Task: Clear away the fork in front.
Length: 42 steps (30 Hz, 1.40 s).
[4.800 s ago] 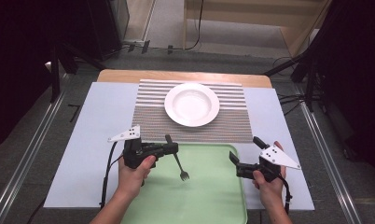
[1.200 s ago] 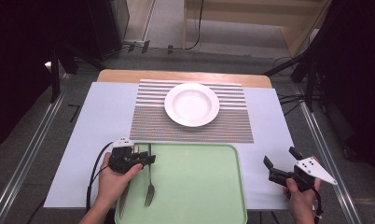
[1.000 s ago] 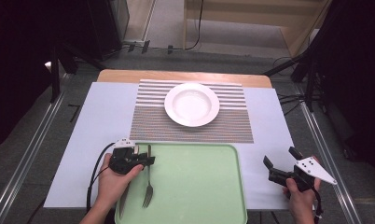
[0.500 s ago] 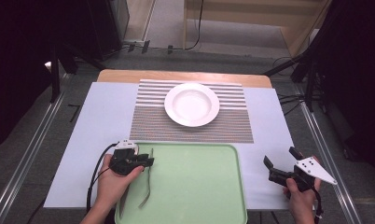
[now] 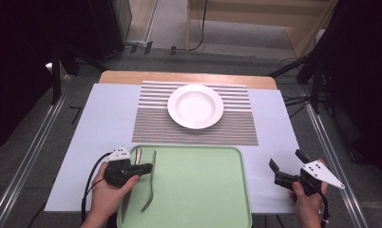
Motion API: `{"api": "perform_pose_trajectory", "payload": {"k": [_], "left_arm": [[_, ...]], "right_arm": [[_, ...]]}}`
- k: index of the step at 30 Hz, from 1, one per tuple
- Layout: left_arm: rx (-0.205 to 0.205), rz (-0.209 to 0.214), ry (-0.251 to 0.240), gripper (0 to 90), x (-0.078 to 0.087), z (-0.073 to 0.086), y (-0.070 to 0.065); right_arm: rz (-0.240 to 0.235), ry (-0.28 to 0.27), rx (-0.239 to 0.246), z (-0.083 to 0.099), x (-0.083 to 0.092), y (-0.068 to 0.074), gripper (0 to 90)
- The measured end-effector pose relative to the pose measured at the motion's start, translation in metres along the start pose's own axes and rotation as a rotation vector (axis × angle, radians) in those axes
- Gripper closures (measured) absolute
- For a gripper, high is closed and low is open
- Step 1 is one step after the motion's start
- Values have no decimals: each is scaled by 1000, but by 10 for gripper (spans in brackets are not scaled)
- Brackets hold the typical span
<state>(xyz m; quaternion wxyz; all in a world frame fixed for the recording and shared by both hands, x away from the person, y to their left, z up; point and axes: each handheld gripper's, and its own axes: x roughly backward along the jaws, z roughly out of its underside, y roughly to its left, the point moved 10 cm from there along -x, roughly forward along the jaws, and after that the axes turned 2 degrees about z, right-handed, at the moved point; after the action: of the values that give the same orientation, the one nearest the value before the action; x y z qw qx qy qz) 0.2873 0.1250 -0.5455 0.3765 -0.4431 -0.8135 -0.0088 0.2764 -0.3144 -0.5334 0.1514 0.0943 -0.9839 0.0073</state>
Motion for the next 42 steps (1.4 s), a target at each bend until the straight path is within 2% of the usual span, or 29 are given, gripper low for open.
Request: {"api": "perform_pose_trajectory", "payload": {"k": [2,5,9,18,23,31,36,42], "left_arm": [[-1,16,-3,889,4,4,-5],[-6,17,15,891,8,11,-9],[5,23,15,892,14,20,-14],[14,31,44,893,17,41,-27],[5,30,53,892,15,43,-31],[-34,15,86,893,8,44,-37],[-27,20,80,893,10,44,-38],[-40,29,83,893,6,43,-44]], "right_arm": [[0,0,0,0,1,0,0],[-3,1,-3,0,1,0,0],[-6,0,2,0,1,1,0],[-5,-6,5,-1,2,1,0],[-6,-9,8,-2,3,2,0],[-3,-15,11,-2,3,1,0],[-5,-14,11,-2,4,2,0],[-7,-12,7,-2,3,2,0]]}}
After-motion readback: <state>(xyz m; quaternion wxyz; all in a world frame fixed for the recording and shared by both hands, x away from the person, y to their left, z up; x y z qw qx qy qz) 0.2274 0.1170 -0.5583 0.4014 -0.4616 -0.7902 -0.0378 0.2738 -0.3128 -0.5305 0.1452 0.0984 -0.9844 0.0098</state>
